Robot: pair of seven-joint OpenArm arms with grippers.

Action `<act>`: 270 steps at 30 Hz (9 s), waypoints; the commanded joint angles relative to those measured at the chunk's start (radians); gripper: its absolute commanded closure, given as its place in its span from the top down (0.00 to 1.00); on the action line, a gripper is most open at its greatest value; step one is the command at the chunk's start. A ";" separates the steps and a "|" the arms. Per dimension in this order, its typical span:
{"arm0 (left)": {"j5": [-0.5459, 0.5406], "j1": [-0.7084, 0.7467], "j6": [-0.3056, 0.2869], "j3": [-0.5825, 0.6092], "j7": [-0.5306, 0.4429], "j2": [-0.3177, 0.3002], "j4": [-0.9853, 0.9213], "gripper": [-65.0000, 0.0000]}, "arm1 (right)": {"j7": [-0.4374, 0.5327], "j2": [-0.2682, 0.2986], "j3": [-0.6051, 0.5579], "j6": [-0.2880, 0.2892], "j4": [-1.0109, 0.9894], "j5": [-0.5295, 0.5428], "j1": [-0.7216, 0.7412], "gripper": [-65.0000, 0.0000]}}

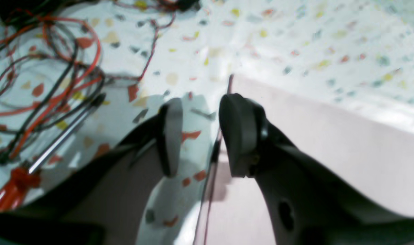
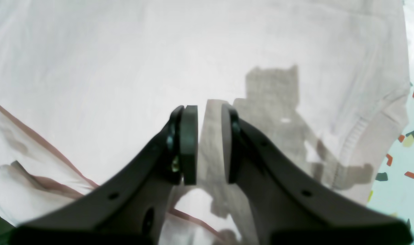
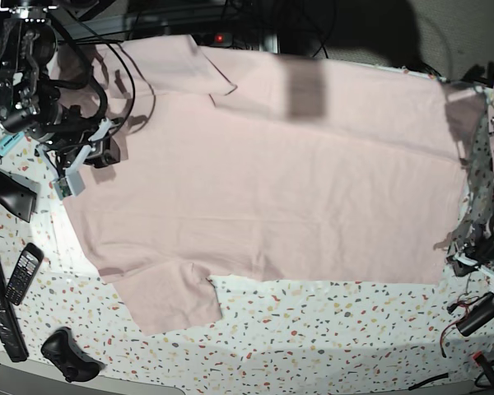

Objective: Fold the T-shirt properly
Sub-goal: 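Slide both grippers along the shirt side edges toward the hem and pinch, then lift the shirt side edge with both grippers and fold it over toward the collar, then release the folded edge and move the right gripper to the sleeve end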

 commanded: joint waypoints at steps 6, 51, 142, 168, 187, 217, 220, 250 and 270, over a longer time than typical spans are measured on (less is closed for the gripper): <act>0.060 -0.019 0.000 -0.004 -0.010 0.015 0.002 0.35 | 0.011 0.017 0.007 0.004 0.016 0.009 0.011 0.19; 0.063 -0.006 -0.086 0.134 0.027 0.023 0.001 0.46 | 0.043 0.017 0.008 0.004 0.016 0.019 0.011 0.19; -0.128 0.213 -0.097 -0.138 0.192 -0.016 0.473 0.00 | 0.189 0.029 -0.242 0.070 -0.728 -0.360 0.727 0.00; -0.253 0.562 -0.114 -0.330 0.291 -0.075 0.856 0.00 | 0.140 0.025 0.192 0.064 -0.134 -0.161 0.183 0.00; -0.163 0.673 -0.114 -0.346 0.321 -0.108 0.856 0.00 | 0.076 -0.002 0.192 0.056 0.050 -0.122 -0.092 0.00; -0.164 0.666 -0.114 -0.346 0.280 -0.129 0.856 0.43 | -0.002 -0.027 0.189 0.021 -0.245 0.008 0.338 0.38; -0.163 0.645 -0.113 -0.346 0.286 -0.102 0.856 0.43 | -0.079 -0.027 0.177 0.021 -0.381 0.009 0.463 0.38; -0.167 0.612 -0.114 -0.346 0.265 -0.037 0.856 0.43 | -0.099 -0.126 -0.241 -0.057 -1.066 -0.154 0.933 0.38; -0.166 0.612 -0.114 -0.346 0.265 -0.037 0.856 0.43 | -0.024 -0.191 -0.241 0.087 -0.990 -0.413 0.912 0.00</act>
